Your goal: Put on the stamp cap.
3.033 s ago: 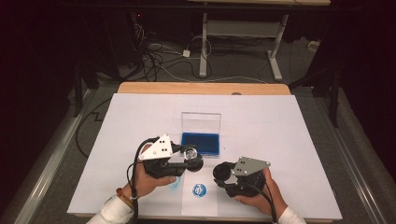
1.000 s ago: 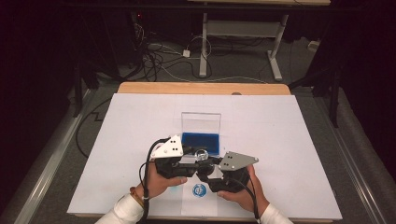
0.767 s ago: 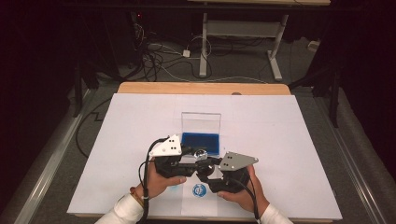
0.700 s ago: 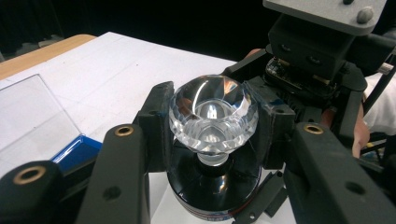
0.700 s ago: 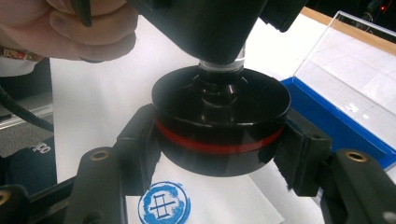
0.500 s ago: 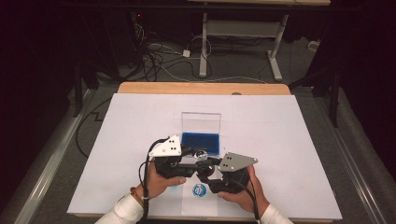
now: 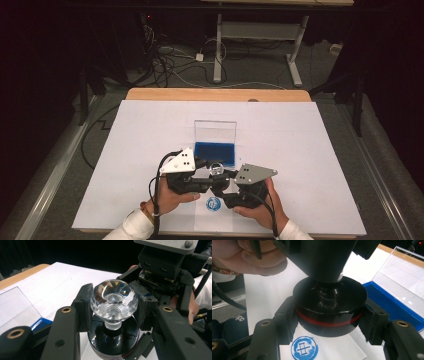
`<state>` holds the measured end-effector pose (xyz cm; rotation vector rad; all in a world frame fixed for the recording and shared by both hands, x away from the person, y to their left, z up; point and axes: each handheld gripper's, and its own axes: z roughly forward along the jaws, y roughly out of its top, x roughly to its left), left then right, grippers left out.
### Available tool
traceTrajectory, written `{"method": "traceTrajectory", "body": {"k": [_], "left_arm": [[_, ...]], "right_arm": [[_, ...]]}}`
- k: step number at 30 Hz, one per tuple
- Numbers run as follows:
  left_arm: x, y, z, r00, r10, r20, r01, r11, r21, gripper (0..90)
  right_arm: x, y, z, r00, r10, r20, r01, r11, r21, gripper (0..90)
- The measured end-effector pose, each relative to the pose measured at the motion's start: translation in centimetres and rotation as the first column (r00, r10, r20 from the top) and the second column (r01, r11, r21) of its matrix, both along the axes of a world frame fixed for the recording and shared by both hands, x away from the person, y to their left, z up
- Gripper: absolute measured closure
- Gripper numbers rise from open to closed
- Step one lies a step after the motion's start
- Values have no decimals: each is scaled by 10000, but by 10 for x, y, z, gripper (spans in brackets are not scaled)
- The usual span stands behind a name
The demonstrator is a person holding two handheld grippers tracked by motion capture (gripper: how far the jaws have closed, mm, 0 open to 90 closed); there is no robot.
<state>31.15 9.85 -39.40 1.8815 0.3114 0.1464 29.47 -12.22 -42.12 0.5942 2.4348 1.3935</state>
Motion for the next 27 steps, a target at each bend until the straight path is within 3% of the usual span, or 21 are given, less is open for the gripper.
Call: {"method": "traceTrajectory", "body": {"k": [4,12,27], "left_arm": [[-1,0,1,9999,4,105,-5,10000,58,542],[3,3,0,9998,25,-203,-27,9999,-116,541],[3,0,0,9998,70,-176,-68,9999,131,542]], "right_arm": [[-1,0,1,10000,13,-7,-13,10000,-10,388],[-1,-1,-1,9999,-34,119,34,10000,22,387],[1,-1,-5,10000,0,100,-1,9999,153,382]]}}
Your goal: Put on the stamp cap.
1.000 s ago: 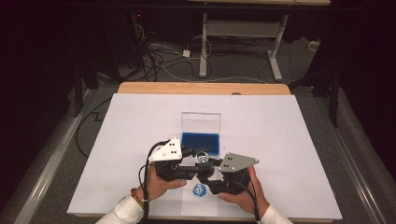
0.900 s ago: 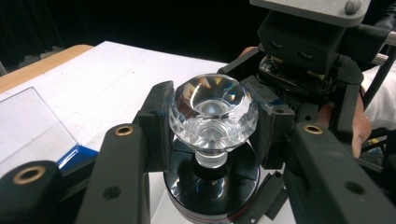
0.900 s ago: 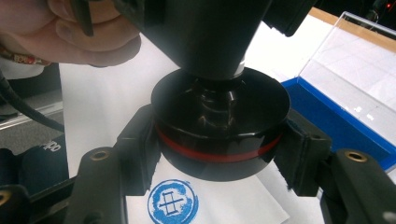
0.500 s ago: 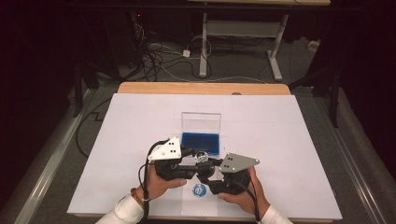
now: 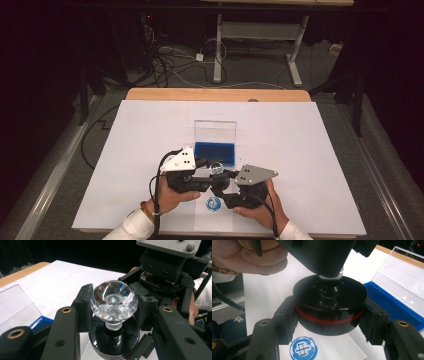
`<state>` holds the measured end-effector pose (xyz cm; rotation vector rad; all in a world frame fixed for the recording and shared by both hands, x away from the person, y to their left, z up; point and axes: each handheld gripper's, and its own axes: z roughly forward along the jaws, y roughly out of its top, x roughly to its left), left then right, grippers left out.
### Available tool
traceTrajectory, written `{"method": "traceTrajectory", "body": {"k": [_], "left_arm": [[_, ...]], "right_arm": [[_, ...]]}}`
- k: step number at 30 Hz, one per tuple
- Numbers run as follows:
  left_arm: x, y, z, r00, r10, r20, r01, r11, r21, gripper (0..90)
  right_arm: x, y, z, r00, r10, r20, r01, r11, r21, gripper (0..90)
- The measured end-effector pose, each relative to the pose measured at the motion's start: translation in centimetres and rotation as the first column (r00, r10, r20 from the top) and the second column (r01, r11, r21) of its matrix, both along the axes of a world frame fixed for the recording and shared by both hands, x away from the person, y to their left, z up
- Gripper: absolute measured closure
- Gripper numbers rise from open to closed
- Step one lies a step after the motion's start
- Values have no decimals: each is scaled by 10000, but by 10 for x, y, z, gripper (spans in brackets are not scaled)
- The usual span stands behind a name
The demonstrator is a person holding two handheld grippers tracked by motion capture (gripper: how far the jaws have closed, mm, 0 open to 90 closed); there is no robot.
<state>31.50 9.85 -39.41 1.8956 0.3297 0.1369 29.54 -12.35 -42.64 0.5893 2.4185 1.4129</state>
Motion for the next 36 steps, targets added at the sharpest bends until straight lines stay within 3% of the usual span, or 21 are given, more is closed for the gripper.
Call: {"method": "traceTrajectory", "body": {"k": [15,30,36], "left_arm": [[-1,-2,0,10000,-48,-27,48,10000,46,542],[-3,0,1,9997,-237,46,237,9997,72,542],[-3,3,3,9997,-223,68,223,9998,-11,542]], "right_arm": [[-2,2,-3,9996,-132,258,137,9997,-205,373],[0,2,-6,9985,-486,245,495,9980,-395,244],[1,2,-8,9987,-478,186,489,9970,-595,243]]}}
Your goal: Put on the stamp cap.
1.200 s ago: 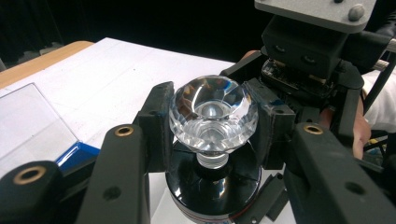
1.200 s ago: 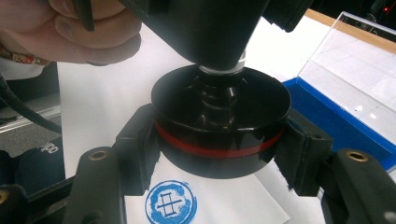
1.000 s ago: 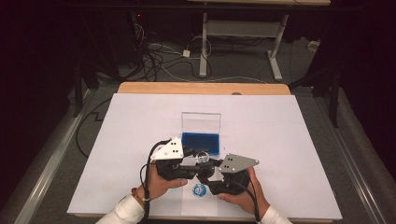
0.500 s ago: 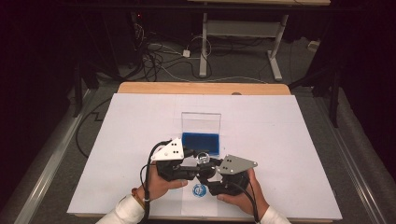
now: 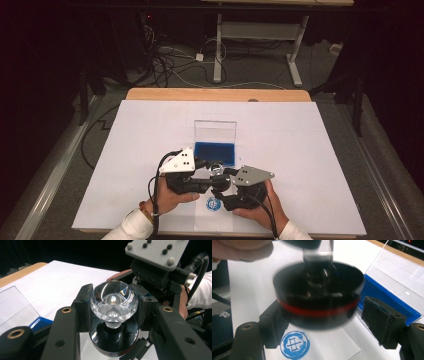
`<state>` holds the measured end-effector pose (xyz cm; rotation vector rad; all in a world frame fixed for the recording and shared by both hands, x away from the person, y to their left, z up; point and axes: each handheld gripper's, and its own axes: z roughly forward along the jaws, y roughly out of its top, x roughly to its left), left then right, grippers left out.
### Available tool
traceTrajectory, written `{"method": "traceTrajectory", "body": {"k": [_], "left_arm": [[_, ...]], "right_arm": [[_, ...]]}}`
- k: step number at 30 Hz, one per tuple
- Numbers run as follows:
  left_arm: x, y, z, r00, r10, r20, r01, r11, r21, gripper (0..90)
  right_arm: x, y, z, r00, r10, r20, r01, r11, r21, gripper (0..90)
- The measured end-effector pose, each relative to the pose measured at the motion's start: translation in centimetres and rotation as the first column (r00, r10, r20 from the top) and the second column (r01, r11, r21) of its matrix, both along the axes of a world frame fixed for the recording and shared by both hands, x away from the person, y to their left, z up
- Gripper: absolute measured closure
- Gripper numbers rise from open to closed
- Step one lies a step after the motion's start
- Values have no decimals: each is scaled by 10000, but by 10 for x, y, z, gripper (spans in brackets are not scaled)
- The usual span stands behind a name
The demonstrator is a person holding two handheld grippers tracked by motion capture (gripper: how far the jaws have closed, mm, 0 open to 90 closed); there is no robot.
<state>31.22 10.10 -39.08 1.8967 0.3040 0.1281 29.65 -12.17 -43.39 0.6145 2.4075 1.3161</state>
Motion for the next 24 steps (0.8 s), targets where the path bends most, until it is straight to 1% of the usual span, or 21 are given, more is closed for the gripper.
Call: {"method": "traceTrajectory", "body": {"k": [6,9,13,16,19,21,24], "left_arm": [[1,2,1,9999,95,34,-95,10000,23,542],[1,3,1,9999,150,74,-150,9999,53,542],[2,6,2,9998,182,92,-183,9998,75,542],[2,7,2,9996,247,146,-249,9996,147,543],[3,7,1,9994,298,177,-303,9992,268,543],[3,6,1,9992,332,217,-339,9988,339,543],[3,7,1,9991,365,232,-373,9986,366,543]], "right_arm": [[0,-2,0,10000,-27,-30,27,10000,-47,238],[0,-3,0,10000,-43,-43,43,10000,-77,208],[0,-5,1,10000,-35,42,35,9999,-149,211],[-1,-6,1,9998,-162,127,165,9997,-192,214],[-1,-8,2,9998,-91,171,95,9996,-264,232],[-1,-9,2,9997,-161,188,165,9997,-197,230],[-1,-10,3,9997,-153,212,158,9996,-231,230]]}}
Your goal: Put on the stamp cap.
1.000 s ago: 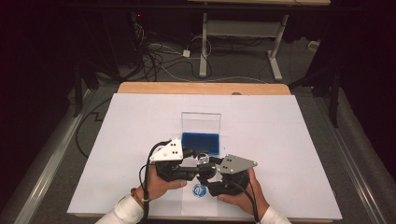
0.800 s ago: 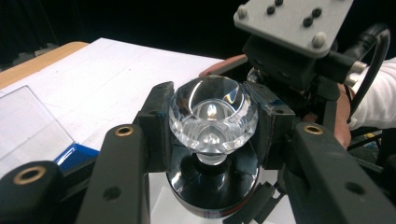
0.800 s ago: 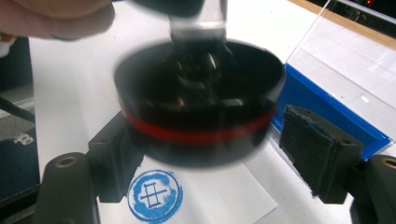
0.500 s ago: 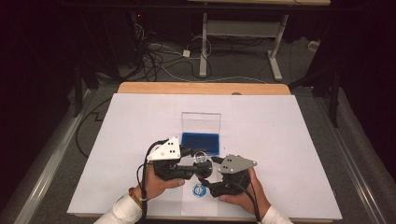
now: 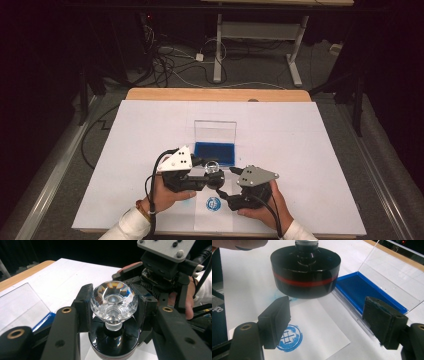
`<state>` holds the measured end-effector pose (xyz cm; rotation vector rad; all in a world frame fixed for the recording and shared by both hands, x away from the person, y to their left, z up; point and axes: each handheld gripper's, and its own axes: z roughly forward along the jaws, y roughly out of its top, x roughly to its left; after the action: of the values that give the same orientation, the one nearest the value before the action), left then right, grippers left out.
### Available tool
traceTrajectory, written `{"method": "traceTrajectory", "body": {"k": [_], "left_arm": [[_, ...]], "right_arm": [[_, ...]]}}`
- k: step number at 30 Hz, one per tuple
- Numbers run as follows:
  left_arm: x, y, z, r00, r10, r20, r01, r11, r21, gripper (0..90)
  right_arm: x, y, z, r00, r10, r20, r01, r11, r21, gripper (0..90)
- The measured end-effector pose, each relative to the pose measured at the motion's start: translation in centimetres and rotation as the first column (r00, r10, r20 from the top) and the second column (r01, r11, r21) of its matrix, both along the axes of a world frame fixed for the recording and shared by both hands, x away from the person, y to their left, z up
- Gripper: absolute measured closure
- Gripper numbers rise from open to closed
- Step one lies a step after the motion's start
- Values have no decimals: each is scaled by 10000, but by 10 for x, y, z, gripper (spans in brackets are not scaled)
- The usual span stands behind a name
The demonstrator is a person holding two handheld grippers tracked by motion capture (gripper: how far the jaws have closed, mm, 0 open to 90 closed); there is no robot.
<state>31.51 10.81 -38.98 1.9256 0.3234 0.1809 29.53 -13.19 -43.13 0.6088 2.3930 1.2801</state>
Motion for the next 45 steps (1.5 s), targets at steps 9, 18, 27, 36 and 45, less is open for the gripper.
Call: {"method": "traceTrajectory", "body": {"k": [9,18,27,36,45], "left_arm": [[1,5,2,9997,218,52,-218,9998,-15,543],[2,12,4,9991,400,114,-400,9992,-70,543],[4,20,6,9982,571,167,-568,9983,-135,543],[5,26,9,9970,737,254,-734,9972,-156,543],[4,28,10,9961,818,324,-816,9966,-73,543]], "right_arm": [[-2,-6,3,9999,-104,73,104,9999,-37,231],[-5,-16,7,9995,-213,230,213,9998,9,231],[-5,-33,13,9967,-602,545,601,9982,46,240],[-9,-53,16,9892,-1134,930,1155,9931,-179,244],[-17,-76,16,9834,-1505,1016,1521,9883,-83,246]]}}
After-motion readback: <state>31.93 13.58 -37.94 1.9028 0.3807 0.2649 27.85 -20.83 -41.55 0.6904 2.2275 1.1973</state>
